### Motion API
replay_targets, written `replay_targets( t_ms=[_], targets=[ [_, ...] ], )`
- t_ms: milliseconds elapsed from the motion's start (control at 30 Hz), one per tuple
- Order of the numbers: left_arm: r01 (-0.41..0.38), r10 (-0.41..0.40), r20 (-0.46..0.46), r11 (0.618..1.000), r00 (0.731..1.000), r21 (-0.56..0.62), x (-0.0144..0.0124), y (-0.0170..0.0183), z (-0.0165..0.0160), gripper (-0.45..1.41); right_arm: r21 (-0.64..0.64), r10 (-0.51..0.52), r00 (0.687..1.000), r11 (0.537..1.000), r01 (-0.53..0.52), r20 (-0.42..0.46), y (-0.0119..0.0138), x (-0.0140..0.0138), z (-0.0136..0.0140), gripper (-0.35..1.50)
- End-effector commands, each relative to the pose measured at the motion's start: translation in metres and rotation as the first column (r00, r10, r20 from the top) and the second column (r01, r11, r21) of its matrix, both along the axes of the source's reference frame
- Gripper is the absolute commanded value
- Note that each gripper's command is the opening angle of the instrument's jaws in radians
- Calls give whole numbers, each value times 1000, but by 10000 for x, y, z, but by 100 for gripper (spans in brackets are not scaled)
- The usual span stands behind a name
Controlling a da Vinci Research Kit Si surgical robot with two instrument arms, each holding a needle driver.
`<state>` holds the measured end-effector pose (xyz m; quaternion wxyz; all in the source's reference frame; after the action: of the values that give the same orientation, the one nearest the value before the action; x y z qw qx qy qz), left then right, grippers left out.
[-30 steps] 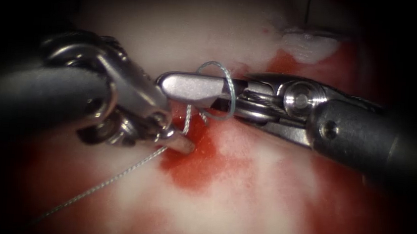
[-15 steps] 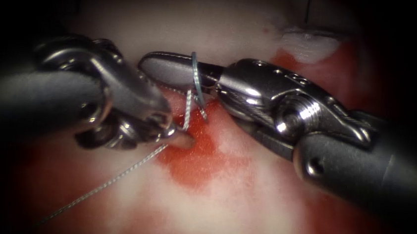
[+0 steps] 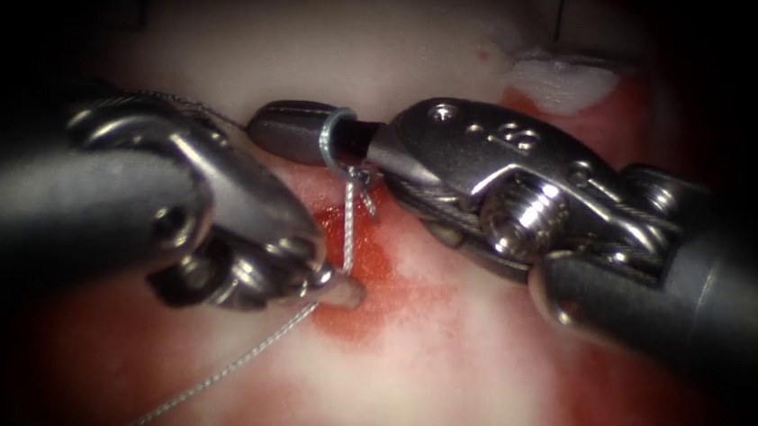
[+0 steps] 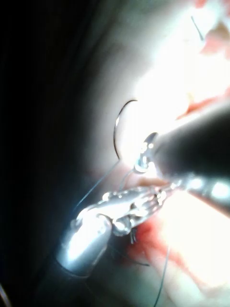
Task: Wound Closure
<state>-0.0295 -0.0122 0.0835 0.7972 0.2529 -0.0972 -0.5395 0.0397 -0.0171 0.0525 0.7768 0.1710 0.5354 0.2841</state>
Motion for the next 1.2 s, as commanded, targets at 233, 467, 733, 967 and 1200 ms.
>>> replay_targets(
  t_ms=[233, 467, 733, 967, 1200],
  targets=[
    [42, -42, -6, 998, 999, 39, -7, 7, 10, -45, -96, -126, 983, 986, 140, 135, 14, 12, -14, -30],
    [101, -100, -10, 990, 995, 94, -10, 3, 21, -45, -100, -196, 951, 969, 225, 240, 14, 17, -13, -15],
    [170, -172, 0, 973, 985, 157, -16, -3, 31, -45, -108, -261, 912, 945, 308, 317, 12, 18, -12, -5],
    [190, -191, -11, 964, 982, 187, -16, -4, 37, -45, -117, -300, 884, 925, 361, 358, 11, 21, -9, 19],
    [198, -205, 12, 956, 979, 215, -15, 0, 32, -45, -118, -322, 862, 911, 394, 391, 6, 22, -5, 20]
  ],
)
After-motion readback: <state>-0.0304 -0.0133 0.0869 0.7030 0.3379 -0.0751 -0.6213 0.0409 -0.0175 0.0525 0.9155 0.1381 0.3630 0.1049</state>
